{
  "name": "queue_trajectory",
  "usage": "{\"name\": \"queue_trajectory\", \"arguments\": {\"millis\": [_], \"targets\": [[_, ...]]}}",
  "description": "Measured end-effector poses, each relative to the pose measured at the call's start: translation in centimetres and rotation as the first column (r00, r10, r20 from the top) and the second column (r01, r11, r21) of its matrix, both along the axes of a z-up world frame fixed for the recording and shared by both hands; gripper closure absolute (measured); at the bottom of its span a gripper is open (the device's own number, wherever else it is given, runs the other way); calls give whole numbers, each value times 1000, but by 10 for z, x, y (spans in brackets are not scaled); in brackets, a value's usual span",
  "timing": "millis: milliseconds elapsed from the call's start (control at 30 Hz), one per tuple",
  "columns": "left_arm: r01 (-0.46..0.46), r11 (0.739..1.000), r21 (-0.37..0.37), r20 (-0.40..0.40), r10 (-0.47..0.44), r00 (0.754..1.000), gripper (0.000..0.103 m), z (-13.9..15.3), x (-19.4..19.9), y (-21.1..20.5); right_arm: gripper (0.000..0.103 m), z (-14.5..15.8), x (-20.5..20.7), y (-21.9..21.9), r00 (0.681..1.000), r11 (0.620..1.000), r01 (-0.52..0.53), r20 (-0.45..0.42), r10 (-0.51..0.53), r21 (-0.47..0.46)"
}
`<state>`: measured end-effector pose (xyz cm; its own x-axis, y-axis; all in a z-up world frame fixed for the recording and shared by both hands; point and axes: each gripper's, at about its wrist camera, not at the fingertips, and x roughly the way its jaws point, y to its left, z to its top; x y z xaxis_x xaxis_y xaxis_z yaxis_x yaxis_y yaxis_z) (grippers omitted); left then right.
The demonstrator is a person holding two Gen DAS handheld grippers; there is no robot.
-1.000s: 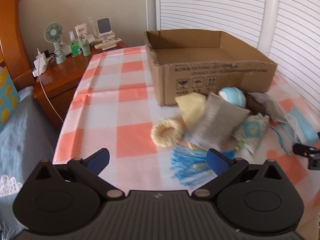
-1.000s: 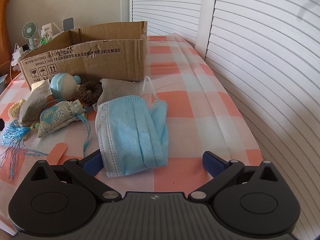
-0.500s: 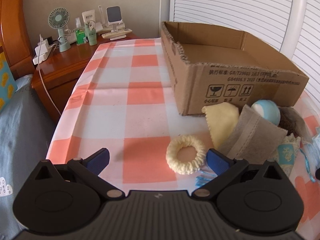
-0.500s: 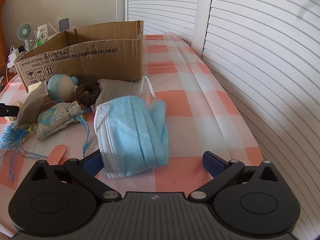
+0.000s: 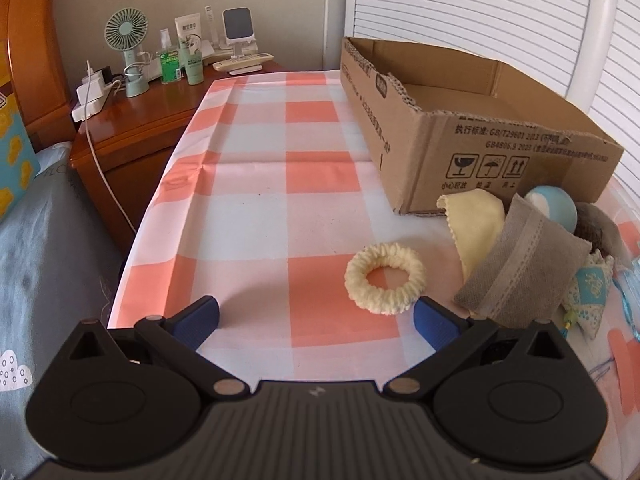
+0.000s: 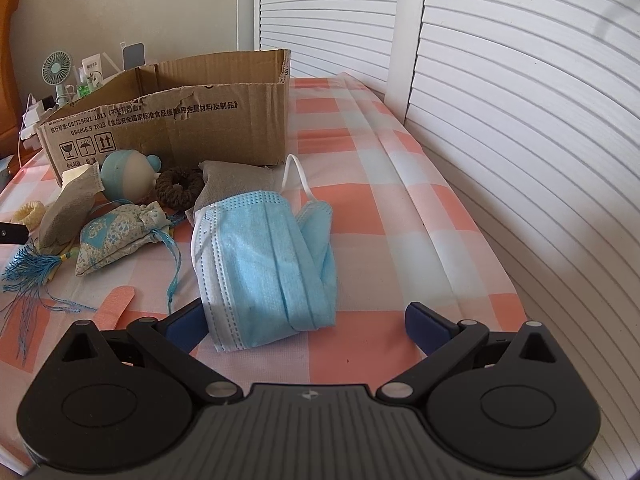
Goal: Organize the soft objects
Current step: 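Lower the right tool to the blue mask while the left tool approaches the cream ring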
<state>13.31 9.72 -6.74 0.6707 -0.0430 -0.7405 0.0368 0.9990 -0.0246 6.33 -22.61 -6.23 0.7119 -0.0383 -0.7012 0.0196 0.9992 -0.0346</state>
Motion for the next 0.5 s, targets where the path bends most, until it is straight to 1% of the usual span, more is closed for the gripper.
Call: {"name": "queue_trajectory", "arguments": {"millis": [300, 467, 500], "targets": [[11, 1000, 6, -15, -11, 1000, 1, 2, 5, -2, 0, 0, -2, -1, 1000, 1000, -7, 9, 7, 0], [109, 994, 15, 4, -109, 994, 1, 2, 3, -18, 0, -1, -6, -2, 999, 1000, -19, 29, 19, -1], [114, 993, 16, 9, -114, 993, 2, 2, 4, -20, 0, -1, -6, -2, 999, 1000, -24, 31, 24, -2]]}}
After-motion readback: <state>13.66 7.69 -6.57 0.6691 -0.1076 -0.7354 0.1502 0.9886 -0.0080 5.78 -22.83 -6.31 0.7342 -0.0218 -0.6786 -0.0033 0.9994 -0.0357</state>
